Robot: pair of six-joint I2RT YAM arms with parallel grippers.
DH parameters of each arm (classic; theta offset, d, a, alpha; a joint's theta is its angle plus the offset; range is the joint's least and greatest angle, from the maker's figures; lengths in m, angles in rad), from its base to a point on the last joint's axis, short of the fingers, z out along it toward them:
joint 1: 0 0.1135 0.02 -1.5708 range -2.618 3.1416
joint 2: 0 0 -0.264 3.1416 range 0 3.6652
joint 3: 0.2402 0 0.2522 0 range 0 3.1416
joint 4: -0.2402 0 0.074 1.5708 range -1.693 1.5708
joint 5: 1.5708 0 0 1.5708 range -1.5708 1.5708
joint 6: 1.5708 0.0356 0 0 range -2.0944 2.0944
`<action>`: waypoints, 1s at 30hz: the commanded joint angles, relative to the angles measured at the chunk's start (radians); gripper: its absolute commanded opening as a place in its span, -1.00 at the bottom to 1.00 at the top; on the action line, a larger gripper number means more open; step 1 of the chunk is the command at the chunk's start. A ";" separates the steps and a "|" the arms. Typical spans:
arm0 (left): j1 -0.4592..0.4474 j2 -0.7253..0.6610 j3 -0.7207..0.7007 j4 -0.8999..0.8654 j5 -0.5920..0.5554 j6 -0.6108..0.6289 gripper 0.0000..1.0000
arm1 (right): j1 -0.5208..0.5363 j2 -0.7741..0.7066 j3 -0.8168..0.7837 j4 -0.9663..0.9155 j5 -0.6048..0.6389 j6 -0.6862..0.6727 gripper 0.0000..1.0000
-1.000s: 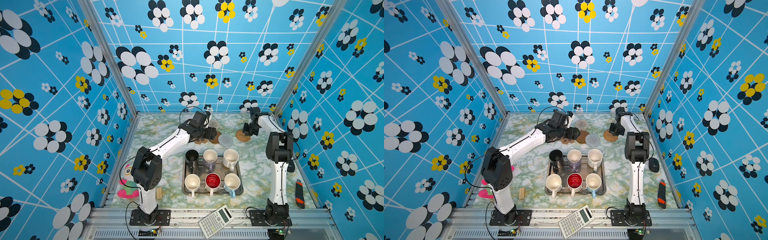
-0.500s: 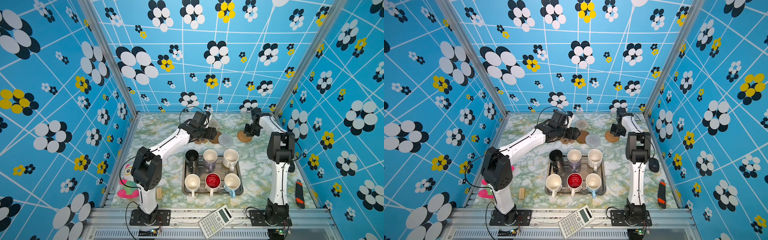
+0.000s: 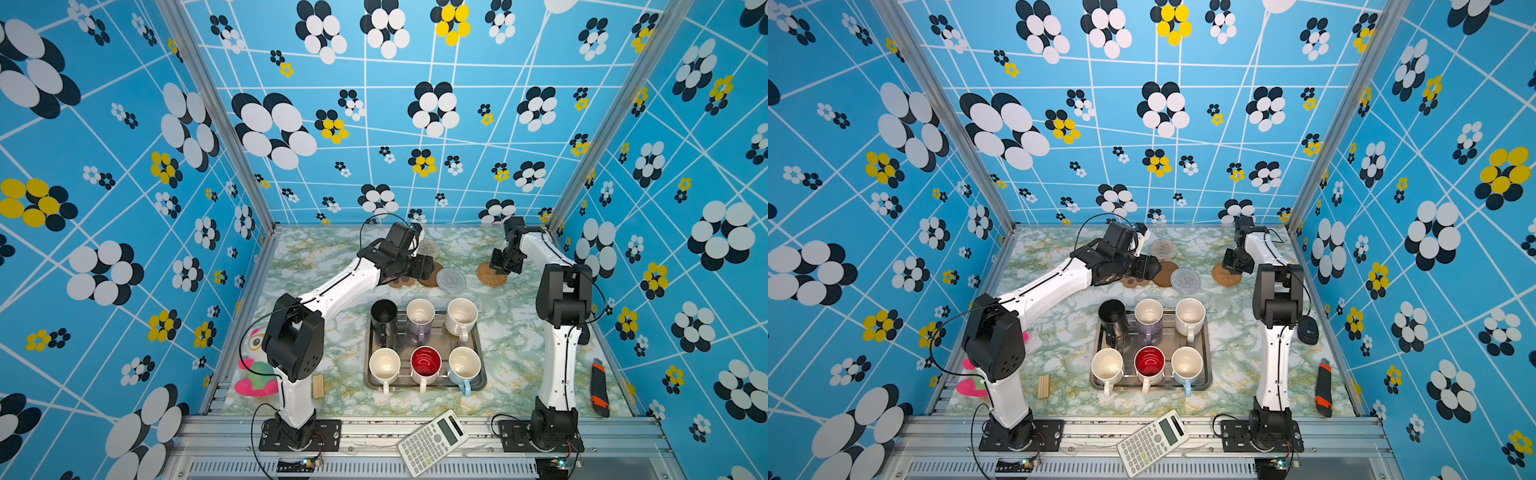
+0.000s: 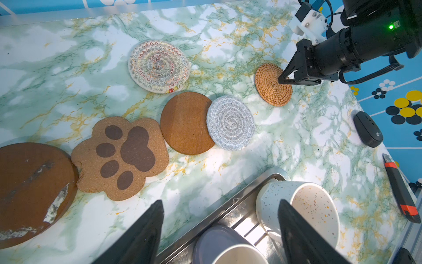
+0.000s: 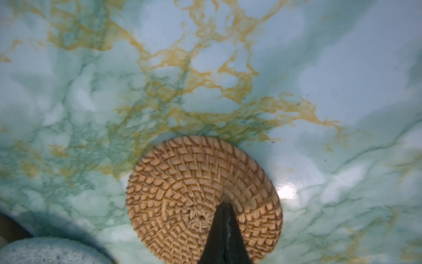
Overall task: Place cups on coasters
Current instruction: Move the coaster to the top-right of the table.
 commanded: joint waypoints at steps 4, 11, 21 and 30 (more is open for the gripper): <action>-0.011 -0.009 0.019 -0.016 -0.008 0.001 0.60 | -0.012 -0.016 -0.024 -0.039 0.005 -0.008 -1.00; -0.015 -0.010 0.016 -0.011 -0.007 -0.002 0.59 | -0.012 -0.030 0.035 -0.044 -0.045 -0.007 -1.00; -0.018 -0.051 -0.016 0.023 -0.008 -0.005 0.60 | -0.012 -0.095 0.108 -0.071 -0.089 -0.002 -1.00; -0.015 -0.016 0.031 -0.069 -0.146 0.044 0.60 | 0.071 -0.223 0.011 -0.022 -0.145 -0.019 -0.48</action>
